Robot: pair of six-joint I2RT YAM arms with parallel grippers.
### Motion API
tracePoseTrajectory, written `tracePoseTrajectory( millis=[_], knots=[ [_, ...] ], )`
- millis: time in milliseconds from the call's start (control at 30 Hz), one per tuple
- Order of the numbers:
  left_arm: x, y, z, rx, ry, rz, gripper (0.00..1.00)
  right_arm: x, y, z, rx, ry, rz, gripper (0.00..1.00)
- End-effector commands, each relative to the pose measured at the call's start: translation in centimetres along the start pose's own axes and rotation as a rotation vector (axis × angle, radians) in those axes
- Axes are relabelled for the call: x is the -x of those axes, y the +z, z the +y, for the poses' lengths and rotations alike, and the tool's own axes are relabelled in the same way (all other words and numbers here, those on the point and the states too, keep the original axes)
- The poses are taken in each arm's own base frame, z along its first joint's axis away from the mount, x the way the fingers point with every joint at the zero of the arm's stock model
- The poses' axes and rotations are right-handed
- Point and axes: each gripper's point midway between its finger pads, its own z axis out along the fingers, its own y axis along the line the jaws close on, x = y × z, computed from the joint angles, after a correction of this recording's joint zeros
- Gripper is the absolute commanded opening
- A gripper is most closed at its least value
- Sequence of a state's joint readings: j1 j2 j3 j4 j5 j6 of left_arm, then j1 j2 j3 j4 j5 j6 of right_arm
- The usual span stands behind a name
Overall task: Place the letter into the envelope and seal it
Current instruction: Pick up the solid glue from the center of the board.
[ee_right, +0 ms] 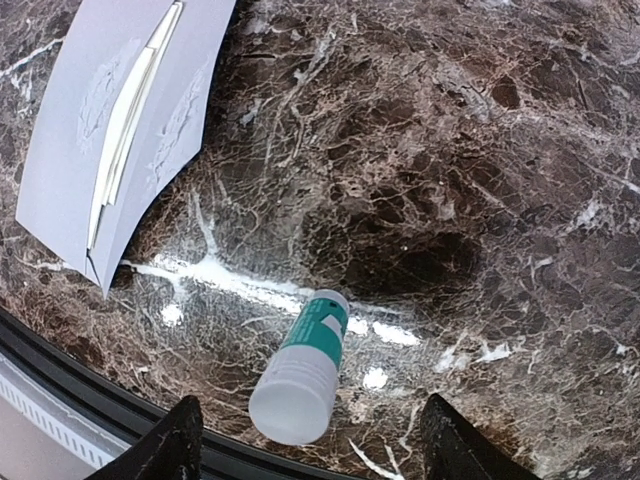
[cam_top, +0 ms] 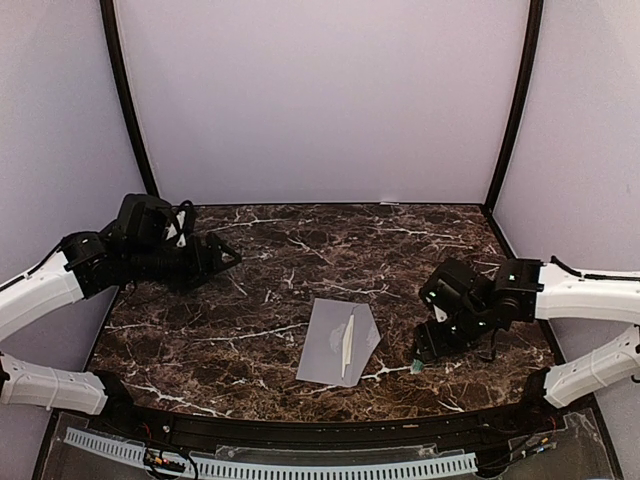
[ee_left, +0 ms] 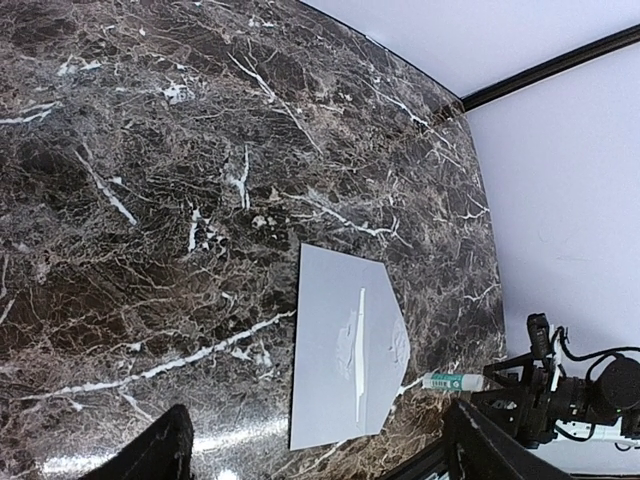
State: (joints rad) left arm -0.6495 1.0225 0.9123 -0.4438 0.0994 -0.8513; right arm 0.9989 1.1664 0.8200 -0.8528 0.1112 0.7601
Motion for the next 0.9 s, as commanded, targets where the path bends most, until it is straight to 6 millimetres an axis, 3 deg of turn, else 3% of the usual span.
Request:
tracePoseTrajectory(
  millis=[0,200,433,533,733,867],
  knots=[
    [1.6,-0.6,-0.8,0.001,-0.014,-0.049,0.85,1.0,0.8,0.8,0.027,-0.041,-0.025,0.69],
    [2.3,-0.2,-0.9,0.026,0.0,-0.052,0.84,0.7,2.5,0.9,0.016,-0.062,0.006,0.53],
    [2.4,-0.2,-1.3,0.01,-0.004,-0.058,0.84,0.1,3.9,0.4,0.006,-0.06,0.024,0.41],
    [2.3,-0.1,-1.1,0.019,-0.002,-0.053,0.84,0.1,4.2,0.7,0.012,-0.065,0.031,0.31],
    [2.4,-0.3,-0.8,0.041,0.005,-0.06,0.84,0.5,4.0,0.8,0.014,-0.065,0.018,0.13],
    [2.6,-0.3,-1.1,0.029,0.059,-0.063,0.84,1.7,2.5,1.1,0.017,-0.059,-0.021,0.07]
  ],
)
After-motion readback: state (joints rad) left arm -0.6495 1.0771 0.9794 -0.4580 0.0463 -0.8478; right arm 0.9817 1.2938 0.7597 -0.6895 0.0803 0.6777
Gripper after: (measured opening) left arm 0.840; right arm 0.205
